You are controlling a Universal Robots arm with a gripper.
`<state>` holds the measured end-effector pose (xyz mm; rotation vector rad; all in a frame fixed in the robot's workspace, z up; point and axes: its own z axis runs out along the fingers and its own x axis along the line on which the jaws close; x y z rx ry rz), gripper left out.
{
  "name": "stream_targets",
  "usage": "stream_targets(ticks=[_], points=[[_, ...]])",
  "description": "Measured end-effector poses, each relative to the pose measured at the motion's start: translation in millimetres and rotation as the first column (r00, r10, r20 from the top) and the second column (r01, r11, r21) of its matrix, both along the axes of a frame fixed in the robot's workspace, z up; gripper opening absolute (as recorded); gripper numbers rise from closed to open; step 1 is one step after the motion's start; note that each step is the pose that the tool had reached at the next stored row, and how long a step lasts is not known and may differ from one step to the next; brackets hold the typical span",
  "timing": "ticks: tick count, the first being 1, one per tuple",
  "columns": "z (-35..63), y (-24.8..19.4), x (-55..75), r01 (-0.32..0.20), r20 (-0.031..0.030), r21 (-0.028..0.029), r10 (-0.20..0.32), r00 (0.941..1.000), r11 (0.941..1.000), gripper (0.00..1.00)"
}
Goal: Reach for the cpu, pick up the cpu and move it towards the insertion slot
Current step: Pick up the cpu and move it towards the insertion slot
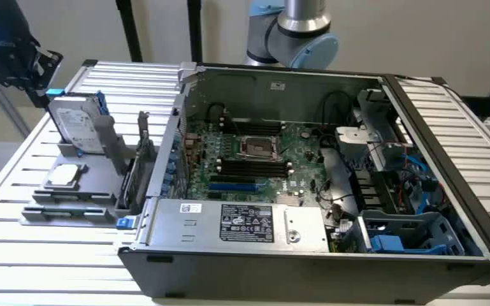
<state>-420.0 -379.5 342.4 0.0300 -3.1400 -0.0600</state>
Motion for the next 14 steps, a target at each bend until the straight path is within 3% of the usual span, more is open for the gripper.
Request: stream_targets(ticks=[14], points=[[-4.0, -1.4, -1.3, 0.000, -0.0002, -0.0012, 0.000, 1.0000, 1.0000, 0.11]])
